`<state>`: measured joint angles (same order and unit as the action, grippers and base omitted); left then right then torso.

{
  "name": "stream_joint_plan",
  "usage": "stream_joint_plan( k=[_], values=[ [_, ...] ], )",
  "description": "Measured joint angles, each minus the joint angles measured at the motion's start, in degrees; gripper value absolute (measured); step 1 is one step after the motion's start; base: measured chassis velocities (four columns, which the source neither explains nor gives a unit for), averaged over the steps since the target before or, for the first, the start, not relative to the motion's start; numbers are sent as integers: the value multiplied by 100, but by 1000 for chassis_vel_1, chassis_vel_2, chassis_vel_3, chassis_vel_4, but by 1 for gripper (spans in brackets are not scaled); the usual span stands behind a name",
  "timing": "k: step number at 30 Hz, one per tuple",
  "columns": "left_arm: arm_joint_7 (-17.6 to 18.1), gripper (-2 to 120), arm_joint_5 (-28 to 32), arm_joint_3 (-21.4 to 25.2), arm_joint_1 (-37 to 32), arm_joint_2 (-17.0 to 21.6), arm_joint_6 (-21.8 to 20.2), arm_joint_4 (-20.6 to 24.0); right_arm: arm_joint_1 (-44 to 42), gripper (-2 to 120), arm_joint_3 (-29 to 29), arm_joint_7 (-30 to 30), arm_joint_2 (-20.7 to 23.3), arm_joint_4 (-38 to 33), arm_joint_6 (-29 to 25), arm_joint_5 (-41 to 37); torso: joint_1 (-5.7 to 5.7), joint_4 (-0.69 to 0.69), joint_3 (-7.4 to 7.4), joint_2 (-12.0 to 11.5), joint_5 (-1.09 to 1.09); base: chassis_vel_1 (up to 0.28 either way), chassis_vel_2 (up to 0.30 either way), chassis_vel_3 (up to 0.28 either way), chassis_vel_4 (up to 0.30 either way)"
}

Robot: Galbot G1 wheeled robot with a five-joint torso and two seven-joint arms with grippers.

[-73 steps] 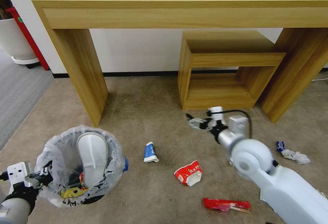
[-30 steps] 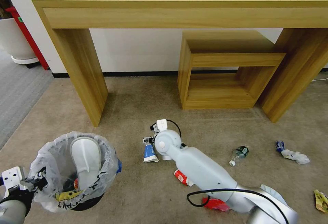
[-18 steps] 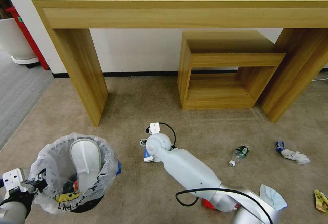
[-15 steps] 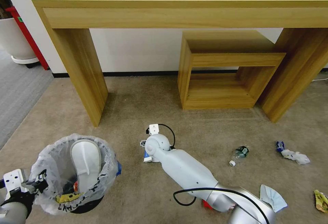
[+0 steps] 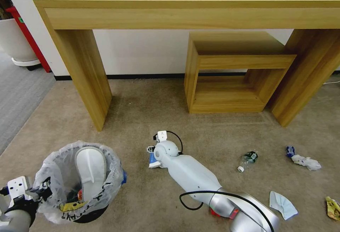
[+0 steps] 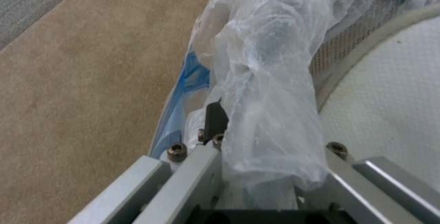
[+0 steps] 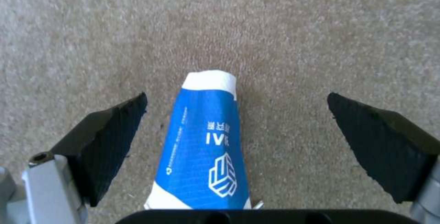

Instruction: Pick up the trash bin and place the garbage on the floor into it.

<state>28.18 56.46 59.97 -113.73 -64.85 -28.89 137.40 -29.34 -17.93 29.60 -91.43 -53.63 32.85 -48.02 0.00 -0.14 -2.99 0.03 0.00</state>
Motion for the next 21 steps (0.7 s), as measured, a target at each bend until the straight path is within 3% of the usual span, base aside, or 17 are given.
stream_joint_plan(
  k=[7,21],
  values=[
    [-32,1,-90,-61,-4,-34,12,-18,50,100,-51,-449,-69,555,-215,374,0,1,0,0,1,0,0,0,0],
    [-53,1,-136,-77,-20,-31,38,-41,-12,100,-32,-597,-80,996,-447,733,0,1,1,1,1,0,0,0,0]
  ],
)
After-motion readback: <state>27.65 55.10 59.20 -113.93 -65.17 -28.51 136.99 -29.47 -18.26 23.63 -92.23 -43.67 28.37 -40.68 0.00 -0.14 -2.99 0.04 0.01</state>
